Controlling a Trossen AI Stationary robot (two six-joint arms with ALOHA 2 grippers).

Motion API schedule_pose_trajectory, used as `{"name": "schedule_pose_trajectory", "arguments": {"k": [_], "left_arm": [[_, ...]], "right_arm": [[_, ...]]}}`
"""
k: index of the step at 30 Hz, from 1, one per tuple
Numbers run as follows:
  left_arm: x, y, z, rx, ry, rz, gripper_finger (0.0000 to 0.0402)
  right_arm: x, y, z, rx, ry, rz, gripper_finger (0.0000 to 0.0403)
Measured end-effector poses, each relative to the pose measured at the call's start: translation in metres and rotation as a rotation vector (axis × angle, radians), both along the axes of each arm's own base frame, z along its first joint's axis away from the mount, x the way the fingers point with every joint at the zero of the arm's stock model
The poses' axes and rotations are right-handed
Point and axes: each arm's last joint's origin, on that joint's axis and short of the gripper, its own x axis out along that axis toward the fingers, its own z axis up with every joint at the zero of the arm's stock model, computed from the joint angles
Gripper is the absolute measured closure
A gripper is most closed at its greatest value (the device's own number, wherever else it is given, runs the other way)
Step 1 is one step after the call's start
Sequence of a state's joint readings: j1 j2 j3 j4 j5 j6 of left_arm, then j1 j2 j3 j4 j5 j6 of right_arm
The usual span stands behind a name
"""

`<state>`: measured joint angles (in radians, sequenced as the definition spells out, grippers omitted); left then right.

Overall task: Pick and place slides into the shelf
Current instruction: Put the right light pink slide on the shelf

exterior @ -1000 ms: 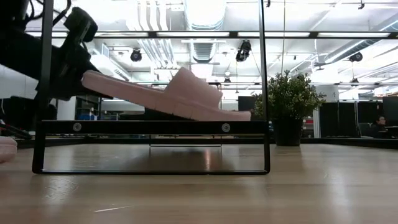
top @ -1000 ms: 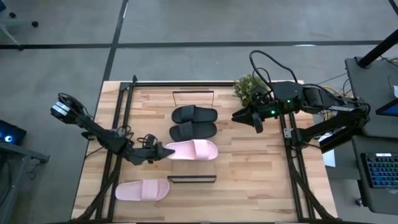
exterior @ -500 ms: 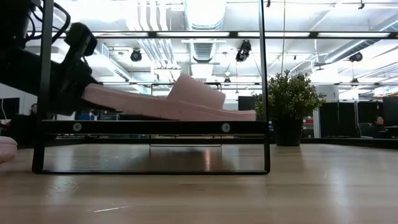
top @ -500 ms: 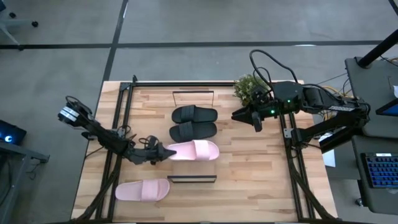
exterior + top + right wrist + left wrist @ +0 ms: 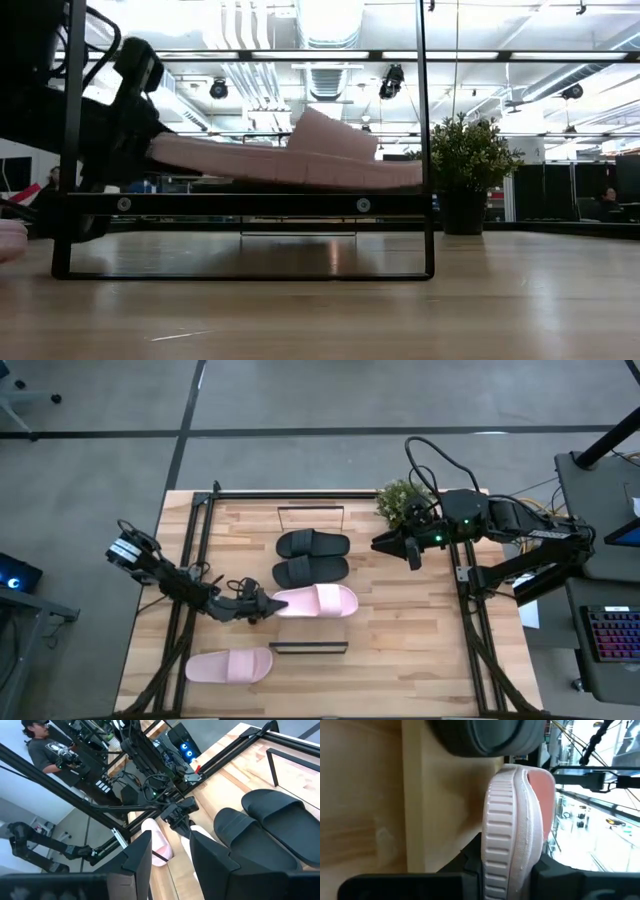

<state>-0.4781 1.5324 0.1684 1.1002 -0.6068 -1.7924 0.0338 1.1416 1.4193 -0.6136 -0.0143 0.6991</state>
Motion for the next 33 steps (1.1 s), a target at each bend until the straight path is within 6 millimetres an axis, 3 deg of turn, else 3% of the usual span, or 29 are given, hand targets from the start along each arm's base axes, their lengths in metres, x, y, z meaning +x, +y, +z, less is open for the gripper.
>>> {"name": "schedule_pose_trajectory", "arguments": {"k": [11,24,33], "left_arm": [[-0.007,0.008,-0.011,0.000,0.036,0.006,0.0358],[-0.003,0.011,-0.004,-0.023,-0.025,0.001,0.0358],[-0.005,0.010,-0.010,-0.026,0.029,-0.067,0.0358]], "right_arm": [[0.000,0.000,0.000,0.007,0.001,-0.002,0.0282],[0.000,0.000,0.000,0.007,0.001,-0.002,0.0284],[0.000,0.000,0.000,0.007,-0.002,-0.002,0.0291]]}}
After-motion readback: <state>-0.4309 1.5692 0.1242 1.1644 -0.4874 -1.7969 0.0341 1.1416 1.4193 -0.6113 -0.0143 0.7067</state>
